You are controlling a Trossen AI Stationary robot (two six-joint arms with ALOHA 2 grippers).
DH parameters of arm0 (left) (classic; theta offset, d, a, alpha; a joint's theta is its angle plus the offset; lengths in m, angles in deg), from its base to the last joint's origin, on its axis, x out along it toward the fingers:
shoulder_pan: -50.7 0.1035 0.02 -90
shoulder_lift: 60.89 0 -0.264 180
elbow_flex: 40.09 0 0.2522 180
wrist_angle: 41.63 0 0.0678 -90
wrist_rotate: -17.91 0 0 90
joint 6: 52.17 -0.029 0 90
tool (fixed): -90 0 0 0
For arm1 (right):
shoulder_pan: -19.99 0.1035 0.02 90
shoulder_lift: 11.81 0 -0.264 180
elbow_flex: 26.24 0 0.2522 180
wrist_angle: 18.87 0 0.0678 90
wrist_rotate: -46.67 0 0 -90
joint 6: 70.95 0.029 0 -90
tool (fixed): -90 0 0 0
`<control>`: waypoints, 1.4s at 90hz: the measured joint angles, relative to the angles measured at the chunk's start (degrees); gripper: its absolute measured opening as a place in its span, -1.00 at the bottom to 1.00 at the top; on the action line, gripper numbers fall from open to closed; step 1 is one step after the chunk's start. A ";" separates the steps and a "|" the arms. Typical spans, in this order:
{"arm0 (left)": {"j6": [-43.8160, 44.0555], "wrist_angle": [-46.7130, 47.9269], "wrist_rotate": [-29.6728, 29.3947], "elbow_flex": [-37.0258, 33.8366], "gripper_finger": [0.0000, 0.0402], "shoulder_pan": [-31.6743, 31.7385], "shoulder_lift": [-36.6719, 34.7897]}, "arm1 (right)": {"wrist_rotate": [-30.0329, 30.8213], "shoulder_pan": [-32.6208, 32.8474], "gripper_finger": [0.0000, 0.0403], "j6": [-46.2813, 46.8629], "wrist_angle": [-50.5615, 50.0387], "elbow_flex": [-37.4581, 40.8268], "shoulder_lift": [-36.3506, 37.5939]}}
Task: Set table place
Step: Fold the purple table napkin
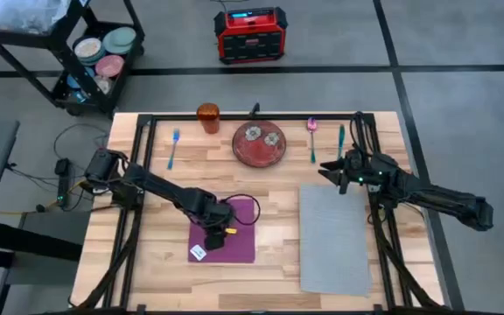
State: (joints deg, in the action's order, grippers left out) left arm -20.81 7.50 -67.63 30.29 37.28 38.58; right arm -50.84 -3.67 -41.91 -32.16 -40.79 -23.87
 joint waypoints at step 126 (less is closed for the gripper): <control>8.52 21.86 14.91 32.76 -1.00 -6.11 -3.55 | 0.04 0.04 -0.08 2.89 -0.02 0.00 0.00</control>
State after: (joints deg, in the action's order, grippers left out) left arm -12.29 29.36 -52.72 63.05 31.18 35.03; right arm -50.80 -3.62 -39.02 -32.17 -40.79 -23.87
